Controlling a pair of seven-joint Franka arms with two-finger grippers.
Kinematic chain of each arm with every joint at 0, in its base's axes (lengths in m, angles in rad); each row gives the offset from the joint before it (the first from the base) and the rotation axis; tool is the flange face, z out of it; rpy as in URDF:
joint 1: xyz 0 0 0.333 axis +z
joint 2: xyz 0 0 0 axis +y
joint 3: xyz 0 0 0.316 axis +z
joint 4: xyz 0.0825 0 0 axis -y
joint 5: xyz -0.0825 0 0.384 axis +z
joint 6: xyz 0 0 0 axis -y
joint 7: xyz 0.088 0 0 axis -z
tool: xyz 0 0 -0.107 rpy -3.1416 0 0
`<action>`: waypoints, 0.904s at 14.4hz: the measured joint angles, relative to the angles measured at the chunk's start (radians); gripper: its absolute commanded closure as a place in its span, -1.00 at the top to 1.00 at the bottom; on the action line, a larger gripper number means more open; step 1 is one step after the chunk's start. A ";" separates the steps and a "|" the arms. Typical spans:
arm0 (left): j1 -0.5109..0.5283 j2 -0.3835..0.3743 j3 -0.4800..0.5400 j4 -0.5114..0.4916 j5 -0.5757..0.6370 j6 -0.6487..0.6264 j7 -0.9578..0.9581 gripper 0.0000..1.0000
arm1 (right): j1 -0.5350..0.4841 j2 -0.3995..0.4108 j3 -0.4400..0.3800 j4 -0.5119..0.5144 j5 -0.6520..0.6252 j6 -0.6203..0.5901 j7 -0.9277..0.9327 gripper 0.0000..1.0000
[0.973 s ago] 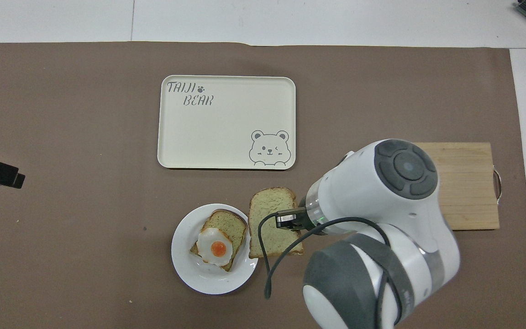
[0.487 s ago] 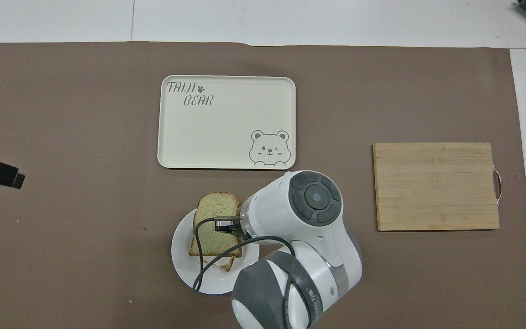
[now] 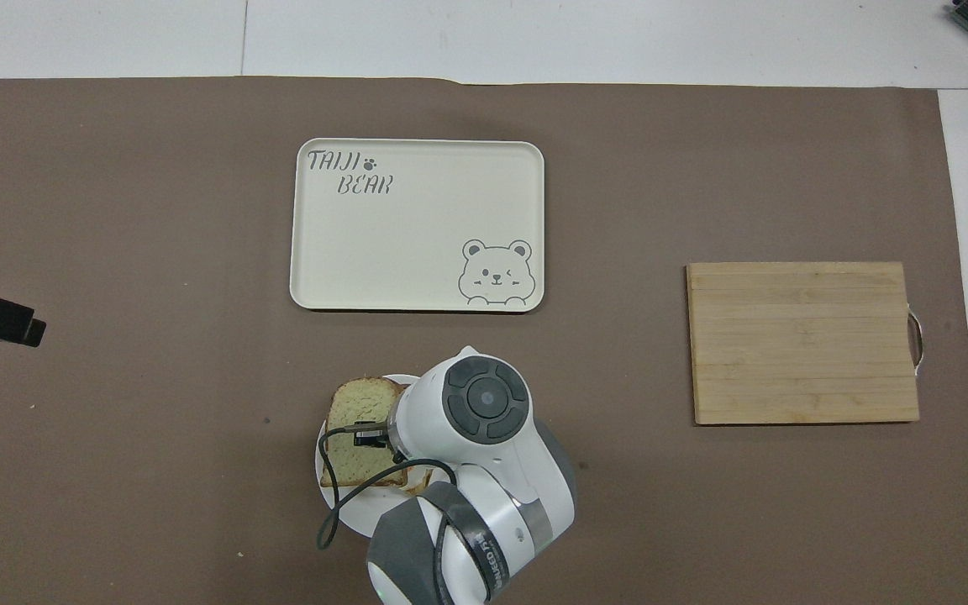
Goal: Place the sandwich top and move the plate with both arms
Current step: 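Lower the bread onto the egg and open the right gripper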
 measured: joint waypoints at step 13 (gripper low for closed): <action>0.000 0.000 0.000 0.000 0.000 0.000 0.000 1.00 | 0.002 0.014 -0.007 -0.010 -0.046 -0.069 -0.010 -0.81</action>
